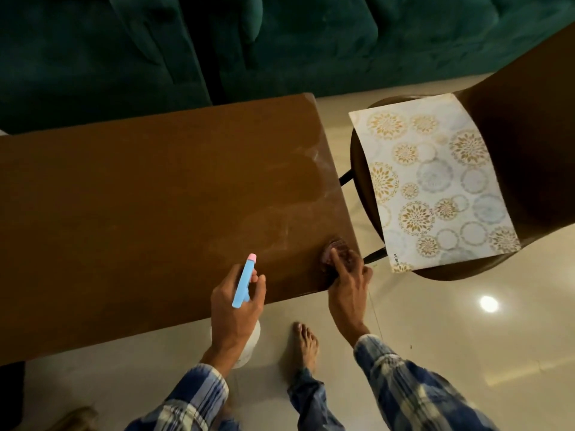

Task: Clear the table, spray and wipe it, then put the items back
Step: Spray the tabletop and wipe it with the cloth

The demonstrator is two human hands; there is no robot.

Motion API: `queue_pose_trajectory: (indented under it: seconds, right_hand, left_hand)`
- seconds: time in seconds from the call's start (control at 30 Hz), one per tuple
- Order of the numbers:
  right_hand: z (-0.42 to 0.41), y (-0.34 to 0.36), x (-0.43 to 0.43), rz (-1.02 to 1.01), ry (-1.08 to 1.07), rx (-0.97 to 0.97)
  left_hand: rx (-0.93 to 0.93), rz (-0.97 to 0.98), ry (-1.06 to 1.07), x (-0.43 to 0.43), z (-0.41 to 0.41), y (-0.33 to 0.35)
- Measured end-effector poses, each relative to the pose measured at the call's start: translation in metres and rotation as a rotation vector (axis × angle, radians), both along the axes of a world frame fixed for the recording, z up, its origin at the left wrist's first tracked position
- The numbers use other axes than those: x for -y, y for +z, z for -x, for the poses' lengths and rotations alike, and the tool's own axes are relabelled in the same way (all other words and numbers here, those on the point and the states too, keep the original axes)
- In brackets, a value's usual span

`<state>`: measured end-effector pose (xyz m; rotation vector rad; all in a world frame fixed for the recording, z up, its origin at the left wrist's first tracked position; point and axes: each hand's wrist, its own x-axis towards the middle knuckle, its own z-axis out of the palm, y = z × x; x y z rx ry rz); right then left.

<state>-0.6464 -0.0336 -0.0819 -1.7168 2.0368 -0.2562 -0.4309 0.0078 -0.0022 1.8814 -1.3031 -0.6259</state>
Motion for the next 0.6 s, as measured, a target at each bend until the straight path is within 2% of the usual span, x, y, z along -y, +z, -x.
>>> queue_pose_trajectory:
  seconds: [0.07,0.1,0.2,0.23,0.37,0.4,0.43,0.53,0.57,0.6]
  right_hand:
    - [0.002,0.003,0.012,-0.024,-0.181,0.028]
    - [-0.004,0.006,0.013,-0.046,-0.166,0.021]
    - [-0.01,0.005,0.007,-0.051,0.111,0.019]
    - [-0.009,0.004,0.01,-0.03,0.145,0.04]
    - [-0.032,0.005,0.035,-0.08,-0.156,0.082]
    - [-0.047,0.009,0.037,-0.085,-0.105,0.083]
    - [-0.063,0.011,0.036,-0.073,0.041,0.081]
    - [-0.088,0.001,0.029,-0.06,0.614,0.076]
    - [-0.092,-0.001,0.036,-0.047,0.653,0.078]
    - [-0.098,-0.002,0.046,-0.035,0.555,0.089]
  left_hand:
    - [0.004,-0.011,0.006,0.006,0.007,-0.002]
    - [0.006,-0.016,0.011,0.009,0.01,-0.003]
    - [0.0,-0.053,0.048,0.016,0.018,-0.008]
    - [0.005,-0.074,0.06,0.017,0.019,-0.01]
    - [0.019,-0.106,0.091,0.012,0.015,-0.015]
    - [0.03,-0.099,0.109,0.01,0.012,-0.014]
    - [0.041,-0.094,0.13,0.007,0.008,-0.013]
    - [0.081,-0.086,0.195,-0.001,-0.008,-0.01]
    - [0.087,-0.079,0.216,-0.004,-0.016,-0.008]
    - [0.079,-0.071,0.235,-0.006,-0.023,-0.006]
